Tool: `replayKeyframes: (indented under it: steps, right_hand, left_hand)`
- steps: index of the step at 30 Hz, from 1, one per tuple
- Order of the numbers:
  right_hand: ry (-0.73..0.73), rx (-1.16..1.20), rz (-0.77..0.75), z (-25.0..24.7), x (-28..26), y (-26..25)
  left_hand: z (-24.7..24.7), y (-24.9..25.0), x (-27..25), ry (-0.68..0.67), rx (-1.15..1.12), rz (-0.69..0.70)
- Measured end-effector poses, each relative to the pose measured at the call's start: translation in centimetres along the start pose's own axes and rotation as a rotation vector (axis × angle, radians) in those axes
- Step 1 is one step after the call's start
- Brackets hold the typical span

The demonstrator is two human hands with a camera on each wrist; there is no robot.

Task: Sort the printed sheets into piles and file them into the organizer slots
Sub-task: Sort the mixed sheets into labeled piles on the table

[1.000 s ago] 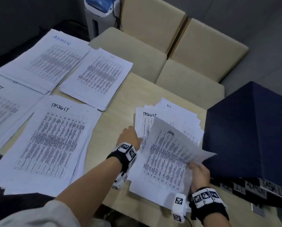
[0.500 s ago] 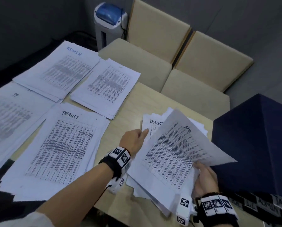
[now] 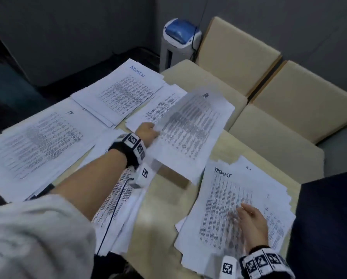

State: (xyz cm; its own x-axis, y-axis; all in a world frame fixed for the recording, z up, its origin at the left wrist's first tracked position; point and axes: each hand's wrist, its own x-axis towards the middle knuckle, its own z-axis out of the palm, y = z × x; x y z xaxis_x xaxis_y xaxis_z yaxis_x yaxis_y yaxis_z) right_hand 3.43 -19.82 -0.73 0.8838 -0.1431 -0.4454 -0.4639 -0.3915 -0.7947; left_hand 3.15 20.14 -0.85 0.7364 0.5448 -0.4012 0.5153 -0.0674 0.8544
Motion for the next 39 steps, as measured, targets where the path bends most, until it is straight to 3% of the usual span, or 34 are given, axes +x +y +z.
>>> replayKeyframes:
  steps: [4,10,14,17,18,20,22,23,27,29,39]
  right_hand:
    - [0.186,-0.298,0.049,-2.5,1.5,2.3]
    - [0.169,-0.538,0.111,-4.0,2.2,4.3]
    - [0.185,-0.648,0.115,-3.9,2.8,4.5]
    - [0.191,-0.681,0.149,-3.7,3.4,4.1]
    - [0.195,-0.68,0.159,-3.7,3.4,3.8]
    - [0.183,-0.662,0.151,-3.5,3.6,3.6]
    - [0.157,-0.643,0.114,-3.5,3.7,3.6]
    - [0.148,-0.632,0.093,-3.5,3.7,3.7]
    - [0.14,-0.537,0.052,-4.0,3.4,3.8]
    - [0.12,-0.468,0.017,-4.3,2.9,4.0]
    - [-0.009,-0.178,-0.019,-7.9,-1.0,8.2]
  left_hand:
    - [-3.8,3.2,6.2,0.088,0.324,0.006]
    - [-4.5,2.6,10.2,0.079,0.848,0.001]
    - [-3.3,1.8,10.8,0.115,0.951,-0.076]
    - [-1.9,2.3,9.2,0.321,0.899,-0.174]
    - [-0.8,2.7,7.9,0.377,0.882,-0.095]
    - [1.9,2.9,4.6,0.418,0.849,0.197]
    - [5.0,2.5,0.2,0.358,0.678,0.41]
    - [6.6,1.9,-2.1,0.279,0.602,0.442]
    - [13.1,-1.4,-9.5,-0.129,0.506,0.289]
    - [15.4,-2.9,-11.6,-0.234,0.534,0.234]
    - [18.5,-3.7,-14.9,-0.112,0.55,0.186]
